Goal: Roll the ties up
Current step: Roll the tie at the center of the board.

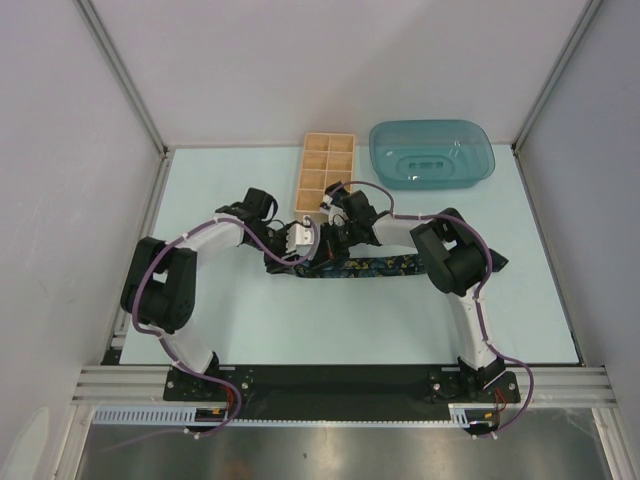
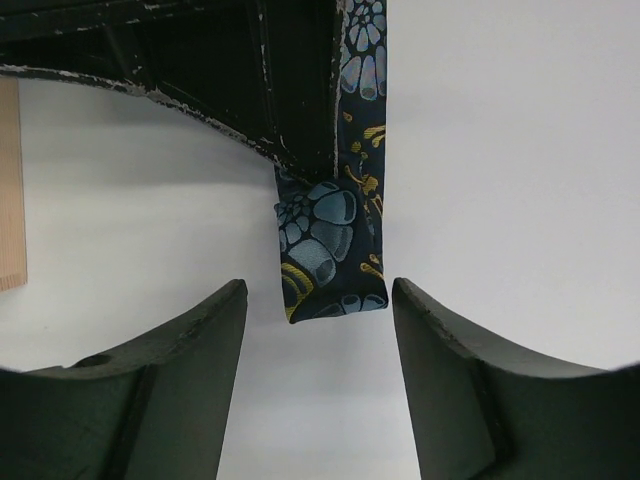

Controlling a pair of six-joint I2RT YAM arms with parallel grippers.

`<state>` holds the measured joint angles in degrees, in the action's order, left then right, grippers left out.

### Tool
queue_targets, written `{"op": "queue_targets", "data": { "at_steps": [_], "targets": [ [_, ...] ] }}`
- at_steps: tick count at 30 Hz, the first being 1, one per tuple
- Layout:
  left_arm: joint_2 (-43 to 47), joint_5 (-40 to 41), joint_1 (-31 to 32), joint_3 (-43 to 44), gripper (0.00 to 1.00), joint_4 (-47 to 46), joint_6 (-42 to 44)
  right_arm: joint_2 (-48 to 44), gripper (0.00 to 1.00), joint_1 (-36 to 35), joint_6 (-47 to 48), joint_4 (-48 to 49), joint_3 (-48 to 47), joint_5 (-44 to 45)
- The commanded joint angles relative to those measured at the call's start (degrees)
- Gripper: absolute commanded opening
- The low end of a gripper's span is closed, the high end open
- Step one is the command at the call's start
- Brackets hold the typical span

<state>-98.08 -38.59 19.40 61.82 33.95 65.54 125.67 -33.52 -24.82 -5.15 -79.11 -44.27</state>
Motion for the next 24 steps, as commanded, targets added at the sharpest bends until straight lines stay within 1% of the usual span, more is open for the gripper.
{"op": "queue_targets", "data": {
  "at_steps": [1, 3, 6, 9, 14, 15, 24],
  "targets": [
    [-0.61, -1.22, 0.9, 2.15, 0.62, -0.2, -1.9, -0.07, 0.0, 0.21, 1.62, -4.17, 1.59, 4.46],
    [-1.06, -2.28, 1.6, 3.21, 0.56, 0.49, -2.69, -0.07, 0.0, 0.21, 1.35, -3.82, 1.5, 4.28],
    [-1.93, -2.2, 3.18, 4.53, 0.49, 1.99, -2.43, 0.02, 0.0, 0.29, 1.09, -3.64, 1.59, 4.02],
    [-2.81, -1.76, 4.33, 5.41, 0.45, 2.69, -2.87, 0.1, 0.0, 0.56, 0.91, -3.55, 1.59, 3.75],
    [-4.74, -1.49, 5.74, 7.26, 0.41, 2.61, -4.71, 0.11, 0.0, 0.73, -0.22, -2.94, 2.03, 2.79],
    [-5.62, -0.88, 6.43, 7.78, 0.39, 2.69, -4.98, 0.19, 0.0, 0.73, -0.49, -2.5, 2.12, 2.61],
    [-9.67, 5.71, 9.87, 9.63, 0.36, 3.49, -7.61, -0.51, 0.0, 1.08, -3.3, 0.4, 3.44, -0.29]
  ]
}}
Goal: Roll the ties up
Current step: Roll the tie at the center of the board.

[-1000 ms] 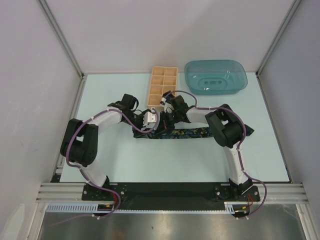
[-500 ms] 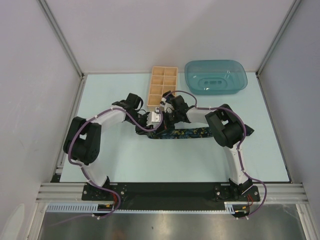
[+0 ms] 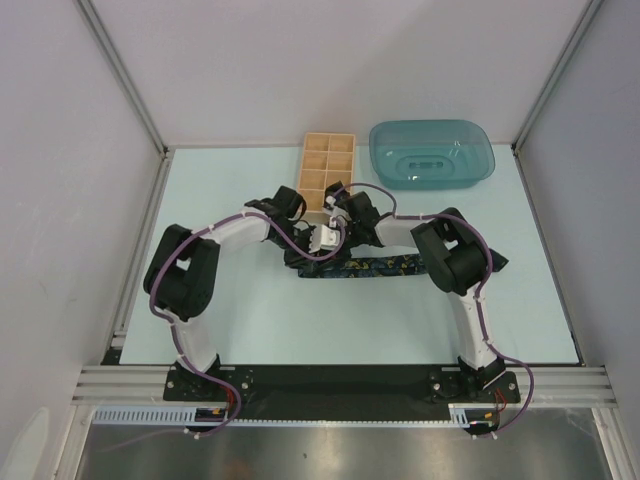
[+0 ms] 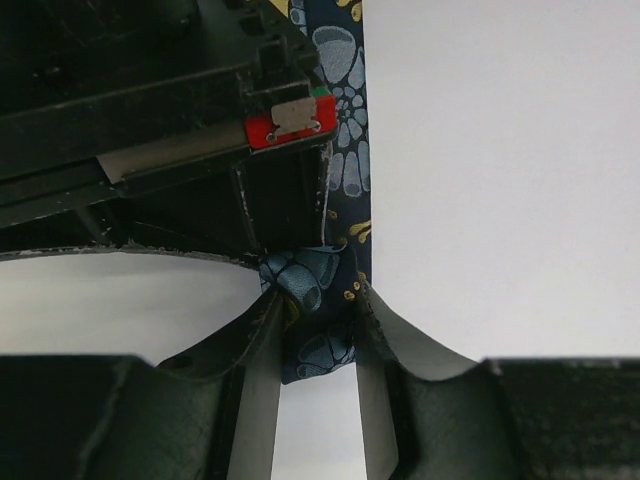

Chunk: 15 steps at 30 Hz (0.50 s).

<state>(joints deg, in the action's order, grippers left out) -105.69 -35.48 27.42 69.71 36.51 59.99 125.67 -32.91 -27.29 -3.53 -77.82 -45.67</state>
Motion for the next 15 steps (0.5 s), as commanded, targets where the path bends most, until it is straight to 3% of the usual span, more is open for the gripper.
{"op": "queue_targets", "data": {
  "at_steps": [1, 7, 11, 15],
  "targets": [
    [-3.02, 3.48, 2.02, 2.09, 0.36, 1.45, -2.33, -0.77, 0.0, 0.65, -1.01, -0.96, 2.32, 0.5],
    [-4.88, 9.03, 2.11, 2.1, 0.32, 4.7, 0.3, -3.14, 0.09, 2.14, -1.27, -2.97, 3.82, -0.73],
    [-5.66, 9.73, 2.11, 1.83, 0.31, 5.5, 0.83, -5.43, 0.28, 3.46, 0.04, -4.99, 4.35, -2.93],
    [-6.02, 9.73, 2.11, 2.27, 0.31, 5.59, 1.01, -7.1, 0.33, 4.78, 1.1, -6.84, 4.26, -4.6]
  ]
}}
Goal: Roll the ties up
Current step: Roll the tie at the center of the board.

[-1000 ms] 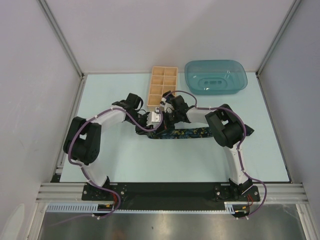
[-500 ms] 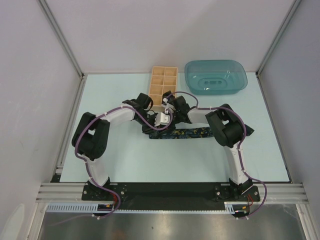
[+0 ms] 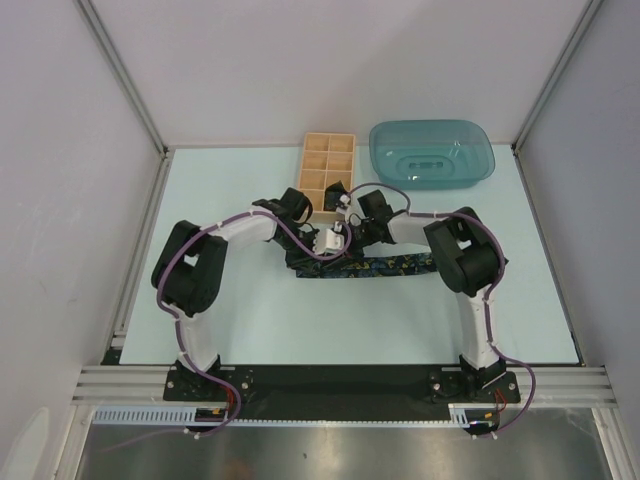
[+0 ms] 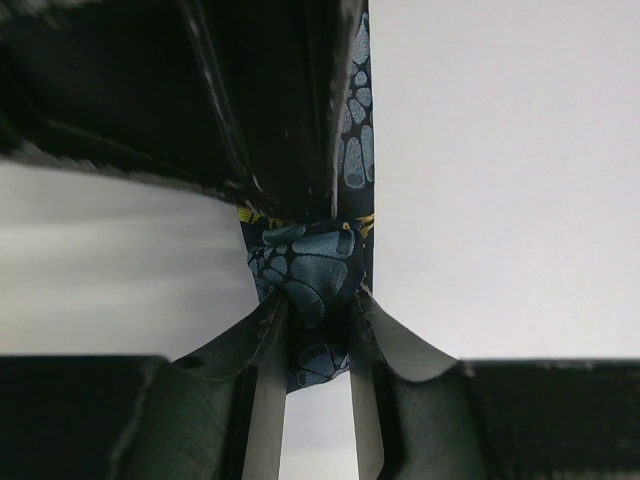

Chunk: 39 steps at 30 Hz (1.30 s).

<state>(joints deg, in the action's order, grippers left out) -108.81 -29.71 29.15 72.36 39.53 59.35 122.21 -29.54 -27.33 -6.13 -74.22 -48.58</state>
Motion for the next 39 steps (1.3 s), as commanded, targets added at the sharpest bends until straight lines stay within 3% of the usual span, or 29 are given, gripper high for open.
{"op": "queue_targets", "data": {
  "at_steps": [1, 14, 21, 25, 27, 33, 39],
  "targets": [
    [-2.89, 3.88, 0.39, -0.29, 0.31, 2.66, 1.47, -4.17, 0.34, 1.59, -0.25, -3.28, 0.74, -1.96],
    [-2.9, 3.61, 0.47, -0.29, 0.33, 2.39, 1.29, -2.51, 0.4, -1.31, -10.11, 8.94, 1.88, -3.37],
    [-2.19, 2.38, 0.3, -0.46, 0.37, 2.04, 1.38, 0.56, 0.21, -1.66, -8.01, 7.98, 0.65, -0.91],
    [-0.96, 1.42, -0.49, -0.73, 0.51, 1.52, 0.77, 1.1, 0.0, -1.22, -5.55, 6.48, 0.65, 0.23],
    [0.18, -0.42, -1.28, -0.46, 0.61, 1.34, 0.15, 1.1, 0.0, -0.87, -4.66, 3.86, 0.74, 1.02],
    [4.48, -4.91, -4.1, -1.51, 0.78, -1.38, 0.23, 1.1, 0.0, 0.1, -1.67, 0.6, 0.92, 1.82],
    [3.97, -4.3, -2.26, -1.26, 0.83, -4.2, -0.12, 1.1, 0.0, -0.08, -1.41, 0.42, 0.65, 1.91]
  ]
}}
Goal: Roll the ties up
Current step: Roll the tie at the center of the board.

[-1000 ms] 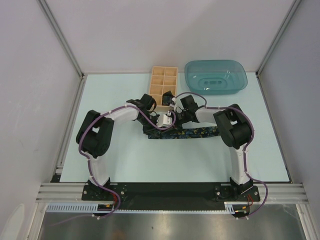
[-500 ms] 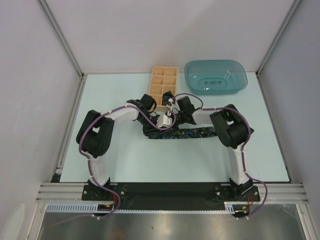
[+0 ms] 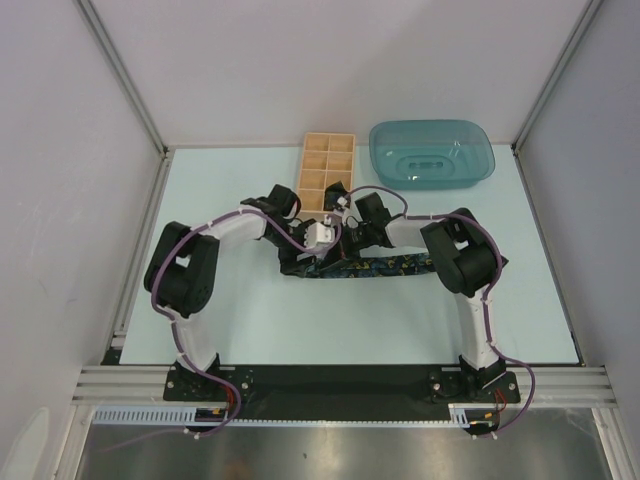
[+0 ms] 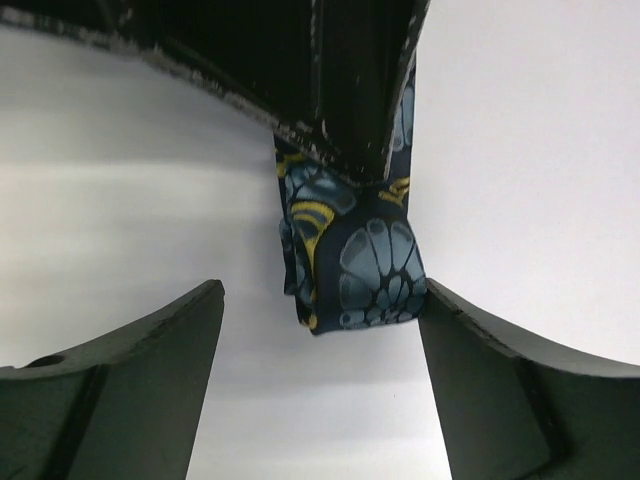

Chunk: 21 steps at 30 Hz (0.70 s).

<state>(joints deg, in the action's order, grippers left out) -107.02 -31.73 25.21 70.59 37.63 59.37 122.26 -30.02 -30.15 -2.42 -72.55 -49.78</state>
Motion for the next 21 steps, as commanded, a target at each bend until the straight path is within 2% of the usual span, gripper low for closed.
{"op": "queue_targets", "data": {
  "at_steps": [1, 4, 8, 15, 21],
  "targets": [
    [2.0, -2.38, 2.03, 0.78, 0.83, -2.29, 0.3, 1.14, 0.0, 0.4, 1.32, -3.3, -1.1, 3.2],
    [1.03, -1.5, 3.52, 1.13, 0.83, -2.47, 1.09, 1.32, 0.0, 0.4, 1.41, -3.47, -1.01, 3.46],
    [-0.47, -0.62, 4.41, 1.92, 0.79, -2.21, 1.36, 1.32, 0.0, 0.93, 2.11, -4.26, -0.4, 3.9],
    [0.76, -0.53, 4.32, 0.26, 0.76, -2.12, 2.5, 1.4, 0.0, 1.54, 3.61, -5.85, -0.22, 4.34],
    [-1.69, -0.71, 5.11, 2.96, 0.83, -3.87, -0.65, 0.97, 0.0, 1.02, 3.43, -5.49, -0.57, 3.2]
  ]
}}
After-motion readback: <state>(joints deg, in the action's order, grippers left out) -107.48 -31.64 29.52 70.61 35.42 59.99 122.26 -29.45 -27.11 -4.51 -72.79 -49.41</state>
